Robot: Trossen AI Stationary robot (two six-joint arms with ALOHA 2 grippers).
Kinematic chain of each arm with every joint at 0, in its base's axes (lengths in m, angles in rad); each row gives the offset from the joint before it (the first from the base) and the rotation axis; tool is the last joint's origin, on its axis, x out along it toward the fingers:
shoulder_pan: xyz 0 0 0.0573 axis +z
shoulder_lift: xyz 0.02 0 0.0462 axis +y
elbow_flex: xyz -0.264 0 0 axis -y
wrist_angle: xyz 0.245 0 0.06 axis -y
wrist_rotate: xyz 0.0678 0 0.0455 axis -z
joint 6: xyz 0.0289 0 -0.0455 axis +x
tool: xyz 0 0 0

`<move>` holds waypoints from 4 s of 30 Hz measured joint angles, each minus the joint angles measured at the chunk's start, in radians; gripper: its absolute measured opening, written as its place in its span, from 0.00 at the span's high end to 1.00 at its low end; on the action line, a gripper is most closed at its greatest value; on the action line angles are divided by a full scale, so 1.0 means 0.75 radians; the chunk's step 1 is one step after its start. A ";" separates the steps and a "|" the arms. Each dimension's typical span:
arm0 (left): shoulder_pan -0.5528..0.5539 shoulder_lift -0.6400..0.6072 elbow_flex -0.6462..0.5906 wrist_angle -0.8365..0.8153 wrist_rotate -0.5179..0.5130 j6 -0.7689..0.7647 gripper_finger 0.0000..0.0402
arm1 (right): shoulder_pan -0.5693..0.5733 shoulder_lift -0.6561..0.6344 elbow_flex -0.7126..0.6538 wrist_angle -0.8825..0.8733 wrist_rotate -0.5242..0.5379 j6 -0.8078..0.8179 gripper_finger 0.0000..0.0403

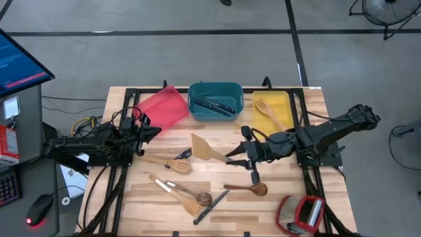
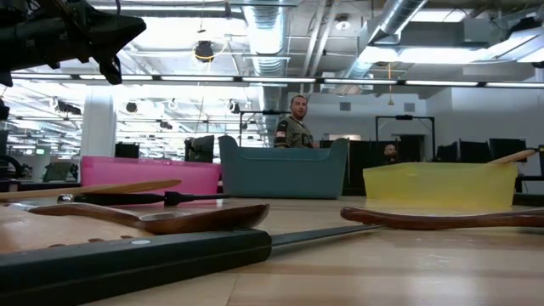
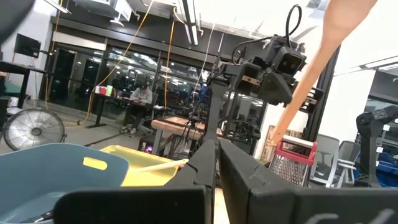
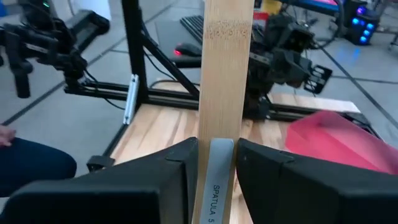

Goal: Pick & Place Kitchen Items
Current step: Put the wooden spatula into the yellow bin

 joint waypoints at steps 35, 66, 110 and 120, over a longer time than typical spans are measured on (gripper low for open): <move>0.000 0.000 0.000 0.000 0.000 -0.001 0.99 | 0.000 -0.085 0.001 0.261 -0.496 -0.254 0.78; 0.000 0.000 0.000 0.001 0.000 0.000 0.99 | -0.024 -0.243 0.000 -0.712 0.532 0.253 0.78; 0.000 0.000 0.000 0.010 0.000 -0.001 0.99 | -0.297 -0.433 -0.847 0.931 -0.292 -0.021 0.78; 0.000 0.000 0.000 0.011 0.000 0.000 0.99 | -0.240 -0.472 -0.875 0.992 -0.398 -0.019 0.78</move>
